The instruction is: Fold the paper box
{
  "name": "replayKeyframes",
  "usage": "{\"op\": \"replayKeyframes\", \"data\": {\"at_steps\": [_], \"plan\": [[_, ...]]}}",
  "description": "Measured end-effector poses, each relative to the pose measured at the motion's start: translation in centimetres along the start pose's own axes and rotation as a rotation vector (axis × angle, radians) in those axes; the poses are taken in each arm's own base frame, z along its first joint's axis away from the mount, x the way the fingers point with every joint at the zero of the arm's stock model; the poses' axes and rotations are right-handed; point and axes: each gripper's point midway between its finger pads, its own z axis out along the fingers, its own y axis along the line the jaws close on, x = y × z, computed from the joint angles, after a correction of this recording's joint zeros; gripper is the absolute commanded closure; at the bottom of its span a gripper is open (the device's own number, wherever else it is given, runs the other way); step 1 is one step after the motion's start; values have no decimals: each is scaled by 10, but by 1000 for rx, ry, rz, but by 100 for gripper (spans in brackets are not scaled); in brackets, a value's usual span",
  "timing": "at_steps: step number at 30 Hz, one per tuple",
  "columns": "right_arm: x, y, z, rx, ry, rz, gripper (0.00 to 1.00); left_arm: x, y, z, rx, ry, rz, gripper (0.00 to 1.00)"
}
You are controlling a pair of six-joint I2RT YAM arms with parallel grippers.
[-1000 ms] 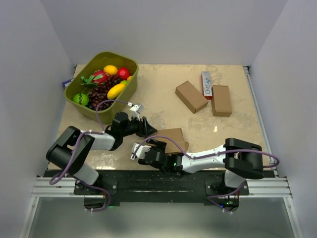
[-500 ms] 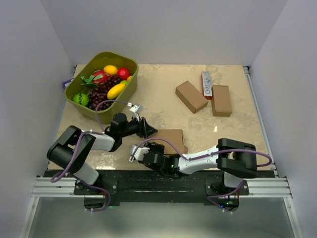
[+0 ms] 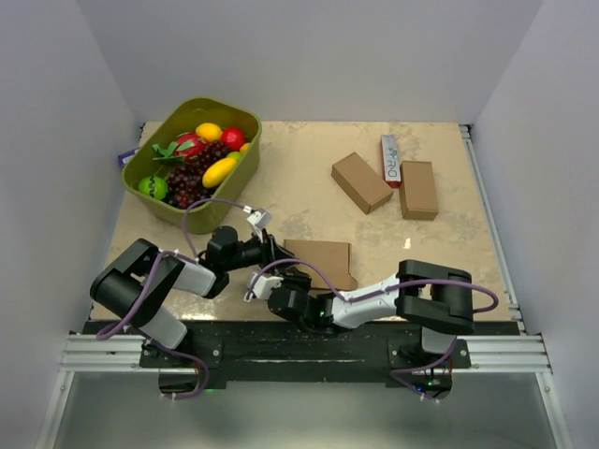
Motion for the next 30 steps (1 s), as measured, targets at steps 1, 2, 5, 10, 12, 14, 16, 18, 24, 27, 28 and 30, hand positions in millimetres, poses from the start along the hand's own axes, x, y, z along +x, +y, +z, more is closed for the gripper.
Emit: {"op": "replayKeyframes", "data": {"at_steps": [1, 2, 5, 10, 12, 14, 16, 18, 24, 27, 28, 30], "plan": [[1, -1, 0, 5, 3, -1, 70, 1, -2, 0, 4, 1, 2, 54], [2, -3, 1, 10, 7, -2, 74, 2, -2, 0, 5, -1, 2, 54], [3, -8, 1, 30, 12, -6, 89, 3, -1, -2, -2, -7, -6, 54], [3, -13, 3, 47, 13, -8, 86, 2, 0, -2, -10, -16, -9, 54], [3, -13, 3, 47, 13, -8, 77, 2, 0, -2, -12, -18, -10, 54], [3, -13, 3, 47, 13, -6, 64, 1, 1, -2, -20, -18, -15, 54], [4, -13, 4, 47, 16, 2, 52, -2, 3, -1, -37, -20, -19, 49], [6, -13, 4, 48, 24, 9, 35, -9, 4, 0, -54, -21, -20, 44], [3, -25, -7, 34, 31, 60, 14, -43, 8, 9, -129, -39, -3, 30], [-13, -37, -23, 7, -23, 141, 9, -65, 18, 9, -181, -62, 15, 27], [-19, -40, -30, -10, -47, 174, 6, -71, 22, 8, -203, -69, 22, 27], [-30, -49, -44, -41, -94, 242, 1, -78, 31, 3, -243, -79, 23, 26]]}}
